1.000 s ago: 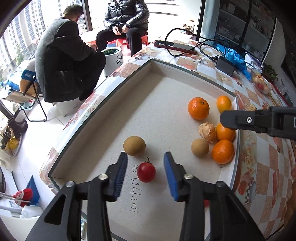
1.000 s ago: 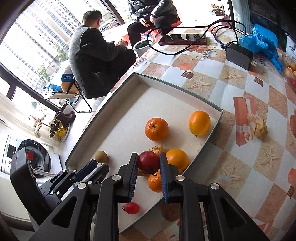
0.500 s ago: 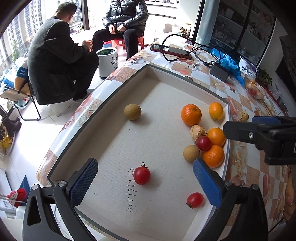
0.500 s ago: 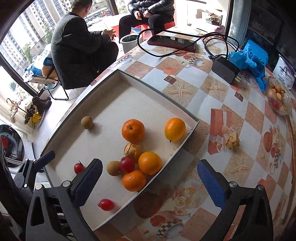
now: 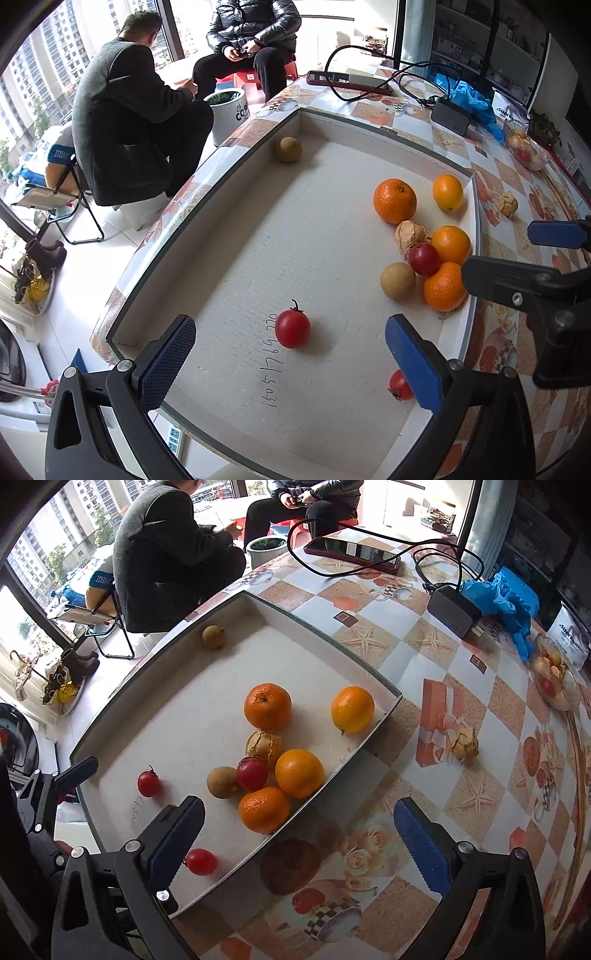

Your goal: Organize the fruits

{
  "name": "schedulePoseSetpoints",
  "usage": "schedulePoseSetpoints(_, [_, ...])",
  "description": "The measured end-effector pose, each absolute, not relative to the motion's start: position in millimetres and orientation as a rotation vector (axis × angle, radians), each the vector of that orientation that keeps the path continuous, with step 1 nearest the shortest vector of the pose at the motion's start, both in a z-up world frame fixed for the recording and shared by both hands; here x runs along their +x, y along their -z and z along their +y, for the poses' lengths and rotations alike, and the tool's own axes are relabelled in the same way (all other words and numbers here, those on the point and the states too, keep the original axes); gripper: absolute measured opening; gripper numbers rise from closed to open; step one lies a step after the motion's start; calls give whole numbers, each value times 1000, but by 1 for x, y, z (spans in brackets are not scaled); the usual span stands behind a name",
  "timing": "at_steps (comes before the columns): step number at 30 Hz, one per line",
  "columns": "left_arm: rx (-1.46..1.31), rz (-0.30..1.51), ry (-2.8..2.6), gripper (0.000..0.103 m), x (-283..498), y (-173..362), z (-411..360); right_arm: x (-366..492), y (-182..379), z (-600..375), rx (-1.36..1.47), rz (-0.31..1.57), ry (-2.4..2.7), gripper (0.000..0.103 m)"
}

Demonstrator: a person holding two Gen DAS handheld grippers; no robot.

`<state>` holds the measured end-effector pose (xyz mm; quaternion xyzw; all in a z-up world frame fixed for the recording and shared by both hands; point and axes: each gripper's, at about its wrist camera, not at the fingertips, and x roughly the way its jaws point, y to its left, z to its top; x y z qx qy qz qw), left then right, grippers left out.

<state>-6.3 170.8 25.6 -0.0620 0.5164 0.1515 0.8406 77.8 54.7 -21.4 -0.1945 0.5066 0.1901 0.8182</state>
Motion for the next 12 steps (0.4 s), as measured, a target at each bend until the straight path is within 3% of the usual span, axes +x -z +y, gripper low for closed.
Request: schedulePoseSetpoints(12, [-104, 1084, -278, 103, -10, -23, 164, 72, 27, 56, -411, 1082, -417, 103])
